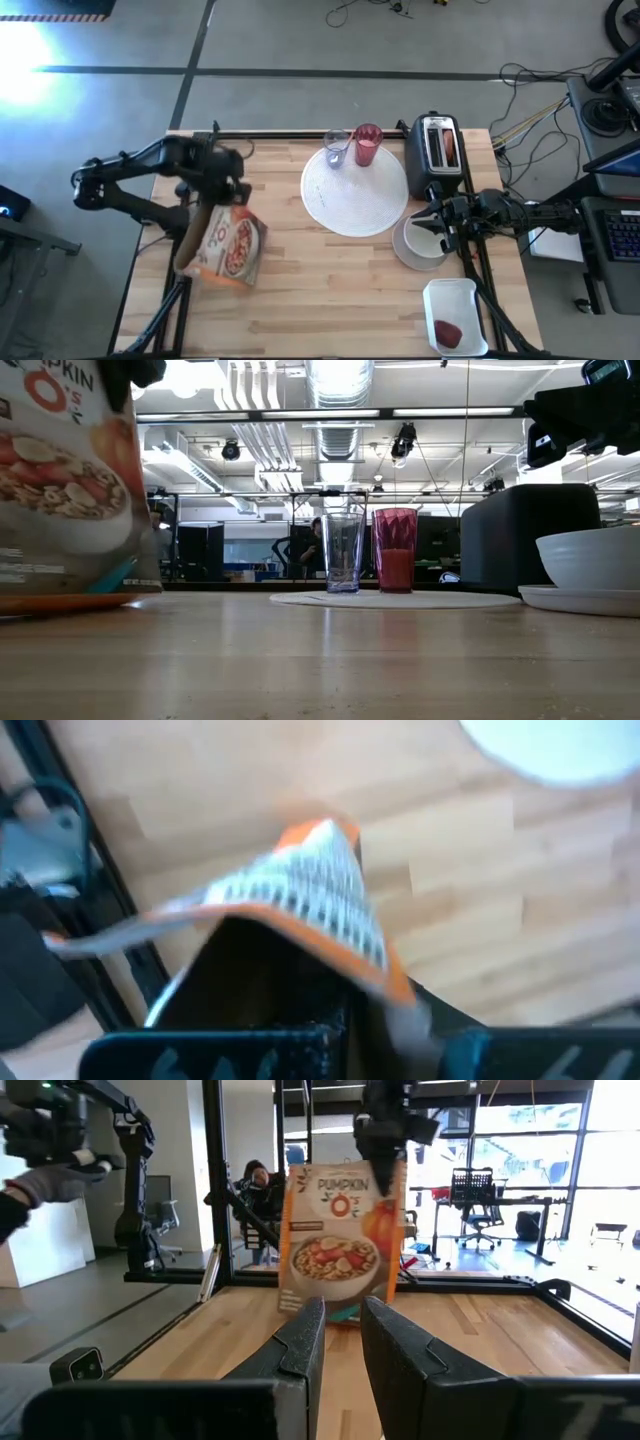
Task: Arrange a breakfast setting
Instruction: Move the orange cereal box to the top left of the table
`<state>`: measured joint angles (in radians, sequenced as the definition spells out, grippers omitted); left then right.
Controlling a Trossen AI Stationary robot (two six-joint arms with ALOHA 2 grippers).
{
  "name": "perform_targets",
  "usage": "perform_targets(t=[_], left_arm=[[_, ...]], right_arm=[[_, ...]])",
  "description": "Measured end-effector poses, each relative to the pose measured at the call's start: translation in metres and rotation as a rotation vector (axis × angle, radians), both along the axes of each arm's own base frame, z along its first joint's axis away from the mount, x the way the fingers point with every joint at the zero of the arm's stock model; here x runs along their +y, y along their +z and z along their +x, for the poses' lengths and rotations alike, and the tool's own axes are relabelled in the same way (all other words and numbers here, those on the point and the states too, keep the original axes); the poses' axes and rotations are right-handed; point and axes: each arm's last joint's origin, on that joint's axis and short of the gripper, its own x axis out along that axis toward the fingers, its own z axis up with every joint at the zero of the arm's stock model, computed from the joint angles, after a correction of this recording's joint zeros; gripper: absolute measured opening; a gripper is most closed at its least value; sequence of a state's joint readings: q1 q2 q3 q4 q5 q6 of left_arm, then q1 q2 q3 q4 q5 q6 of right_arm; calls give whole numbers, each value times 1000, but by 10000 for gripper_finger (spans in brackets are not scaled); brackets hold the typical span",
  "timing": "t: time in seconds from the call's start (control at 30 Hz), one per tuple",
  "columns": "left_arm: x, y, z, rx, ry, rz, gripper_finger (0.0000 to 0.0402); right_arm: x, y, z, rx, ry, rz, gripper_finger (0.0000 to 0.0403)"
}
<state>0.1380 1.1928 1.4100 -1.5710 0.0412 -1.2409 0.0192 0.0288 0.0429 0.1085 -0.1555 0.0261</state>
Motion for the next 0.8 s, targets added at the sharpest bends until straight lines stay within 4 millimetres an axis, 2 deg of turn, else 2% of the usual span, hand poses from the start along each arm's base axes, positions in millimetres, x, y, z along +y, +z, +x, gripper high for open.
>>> perform_targets(t=[0.23,0.47,0.8], left_arm=[[46,-6,-3,62,73,91,0],[84,-4,7,144,45,186,0],[105,21,31,146,23,329,0]], right_arm=[[0,0,0,0,0,0,59],[0,0,0,0,0,0,59],[0,0,0,1,0,0,59]])
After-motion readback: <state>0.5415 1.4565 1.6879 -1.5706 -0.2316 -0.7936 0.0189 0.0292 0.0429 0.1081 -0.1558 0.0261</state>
